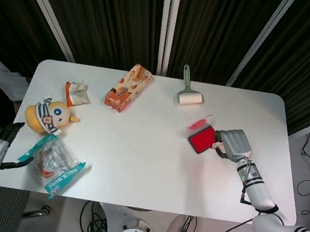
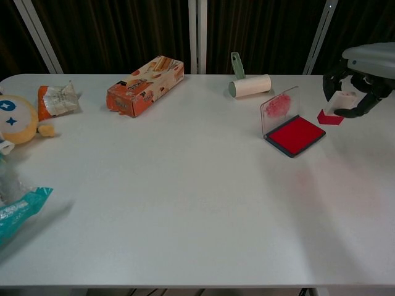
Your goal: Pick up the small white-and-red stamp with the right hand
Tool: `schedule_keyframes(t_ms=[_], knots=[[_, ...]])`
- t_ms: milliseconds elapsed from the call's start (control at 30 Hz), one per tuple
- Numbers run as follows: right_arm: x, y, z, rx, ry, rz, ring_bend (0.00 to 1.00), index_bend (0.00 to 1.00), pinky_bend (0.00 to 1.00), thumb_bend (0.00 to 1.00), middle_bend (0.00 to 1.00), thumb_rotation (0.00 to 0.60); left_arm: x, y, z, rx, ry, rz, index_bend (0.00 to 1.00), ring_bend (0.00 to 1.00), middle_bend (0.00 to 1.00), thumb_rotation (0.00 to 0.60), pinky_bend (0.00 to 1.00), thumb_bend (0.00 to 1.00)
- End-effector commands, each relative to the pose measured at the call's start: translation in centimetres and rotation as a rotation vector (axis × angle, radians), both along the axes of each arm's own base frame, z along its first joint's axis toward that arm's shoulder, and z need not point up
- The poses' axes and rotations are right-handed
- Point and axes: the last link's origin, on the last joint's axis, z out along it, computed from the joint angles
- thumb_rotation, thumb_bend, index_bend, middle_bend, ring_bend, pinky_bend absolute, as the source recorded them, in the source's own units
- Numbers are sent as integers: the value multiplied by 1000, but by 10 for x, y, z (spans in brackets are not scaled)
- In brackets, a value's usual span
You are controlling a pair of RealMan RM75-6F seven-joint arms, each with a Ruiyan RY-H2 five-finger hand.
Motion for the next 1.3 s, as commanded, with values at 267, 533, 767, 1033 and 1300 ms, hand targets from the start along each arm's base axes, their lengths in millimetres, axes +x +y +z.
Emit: schedule_keyframes(t_ms=[267,533,767,1033,1300], knots=[[-36,41,-40,79,8,-8,835,599,1000,401,562,600,-5,-5,4,15,1,18,42,109,118,130,191,86],[-44,46,-52,86,29,1,835,602,1000,401,561,600,-6,-4,4,28,-10,12,42,109,118,127,191,86],[-47,45,-57,97,30,-16,834,580,1000,400,537,600,-8,-4,4,25,-11,15,42,109,118,128,190,86],[-48,44,-58,109,34,-15,833,439,1000,382,483,600,-9,-4,5,28,-11,21,42,109,118,136,191,92],[-48,46,-55,131,40,-12,831,223,1000,357,367,600,-9,-3,5,29,-10,19,42,109,118,170,191,105]])
